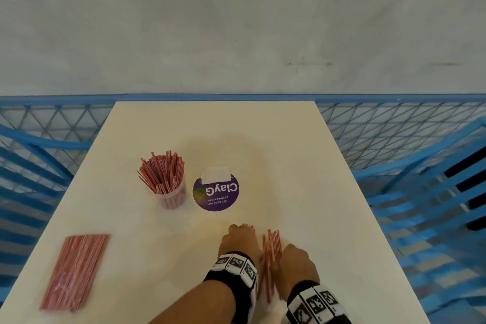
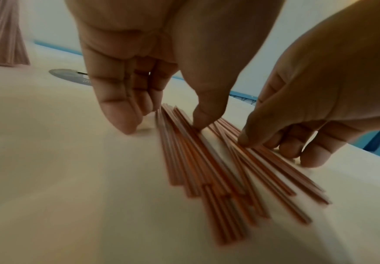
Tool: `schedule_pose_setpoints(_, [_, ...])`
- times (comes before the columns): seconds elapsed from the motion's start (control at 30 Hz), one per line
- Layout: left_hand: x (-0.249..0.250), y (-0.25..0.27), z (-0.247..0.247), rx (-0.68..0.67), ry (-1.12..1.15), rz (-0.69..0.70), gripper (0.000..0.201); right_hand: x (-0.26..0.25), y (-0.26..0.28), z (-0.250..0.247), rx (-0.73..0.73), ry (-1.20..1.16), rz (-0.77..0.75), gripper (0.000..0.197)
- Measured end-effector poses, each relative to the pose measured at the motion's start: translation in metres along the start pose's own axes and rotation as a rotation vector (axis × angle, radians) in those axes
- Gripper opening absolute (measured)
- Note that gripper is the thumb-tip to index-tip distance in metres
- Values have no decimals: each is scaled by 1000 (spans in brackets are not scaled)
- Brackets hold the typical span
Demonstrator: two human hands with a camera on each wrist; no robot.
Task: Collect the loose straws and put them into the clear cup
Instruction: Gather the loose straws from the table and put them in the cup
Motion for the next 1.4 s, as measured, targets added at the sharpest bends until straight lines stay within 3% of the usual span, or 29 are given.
schedule_pose_setpoints(0.17, [-4,-4,-1,9,-34,0,34,-6,-1,2,-7,4,-6,25])
schedule_pose_setpoints(0.47, [-14,-9,5,7,-130,21,35,-15,-3,7,28,-35,-40,29])
schedule_pose_setpoints(0.77, [-29,-3,10,124,-407,106,36,-22,-4,7,39,12,-78,22])
schedule_pose_setpoints(0.97, [-30,4,2,137,-322,140,33,-27,-6,11,40,49,-87,23])
schedule_pose_setpoints(1.1, [-20,1,4,317,-399,243,21,-32,-3,16,59,131,-118,31])
schedule_pose_setpoints(1.17, [-22,0,17,318,-378,259,36,-34,0,17,95,171,-147,33])
schedule_pose_setpoints(1.27, [-24,-5,22,390,-349,276,37,-40,7,16,166,280,-188,20])
schedule_pose_setpoints(1.4, [-29,13,11,259,-362,226,36,-40,2,21,183,214,-301,21])
Point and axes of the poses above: each hand's wrist, its own y-axis away from the middle knuckle, its own z-axis out of the palm, x = y × z, the point moved 9 cm from there along -y, towards the middle knuckle, and after that the axes turned 6 degrees about -y, right-handed, at the moved point
